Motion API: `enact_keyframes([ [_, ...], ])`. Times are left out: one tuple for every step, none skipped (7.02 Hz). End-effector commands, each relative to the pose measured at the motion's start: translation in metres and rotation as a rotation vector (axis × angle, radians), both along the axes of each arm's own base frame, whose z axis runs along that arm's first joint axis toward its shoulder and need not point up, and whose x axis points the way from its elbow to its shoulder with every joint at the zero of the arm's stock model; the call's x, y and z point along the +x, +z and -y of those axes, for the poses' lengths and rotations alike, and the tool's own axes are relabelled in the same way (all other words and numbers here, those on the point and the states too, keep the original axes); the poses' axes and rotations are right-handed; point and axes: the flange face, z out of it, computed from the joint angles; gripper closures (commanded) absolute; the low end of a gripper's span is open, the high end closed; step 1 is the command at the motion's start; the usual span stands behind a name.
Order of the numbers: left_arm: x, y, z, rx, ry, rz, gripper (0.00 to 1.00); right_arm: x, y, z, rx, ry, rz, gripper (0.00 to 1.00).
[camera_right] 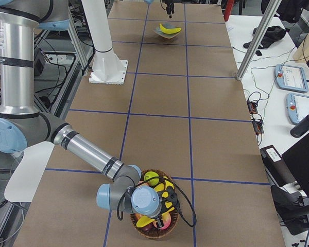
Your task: Transfer all bananas from basket to plate
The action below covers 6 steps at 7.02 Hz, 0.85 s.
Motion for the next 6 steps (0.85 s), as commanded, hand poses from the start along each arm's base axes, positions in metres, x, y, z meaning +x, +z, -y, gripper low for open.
enact_keyframes([
  [0.0,0.0,0.0,0.0,-0.002,-0.001,0.01,0.002,-0.005,0.01,-0.003,-0.005,0.007,1.0],
  [0.0,0.0,0.0,0.0,-0.003,0.0,0.01,0.003,-0.012,0.016,-0.002,-0.004,0.024,1.0],
  [0.0,-0.001,0.0,0.002,-0.004,-0.002,0.01,0.019,-0.025,0.028,-0.011,0.033,0.074,1.0],
  [0.001,-0.002,0.001,-0.013,-0.018,-0.013,0.01,0.028,-0.043,0.034,-0.012,0.052,0.089,1.0],
  [0.003,-0.006,0.003,-0.024,-0.033,-0.027,0.01,0.036,-0.059,0.037,-0.018,0.067,0.09,1.0],
  [0.003,-0.008,0.003,-0.023,-0.031,-0.033,0.01,0.043,-0.083,0.043,-0.014,0.08,0.109,1.0],
])
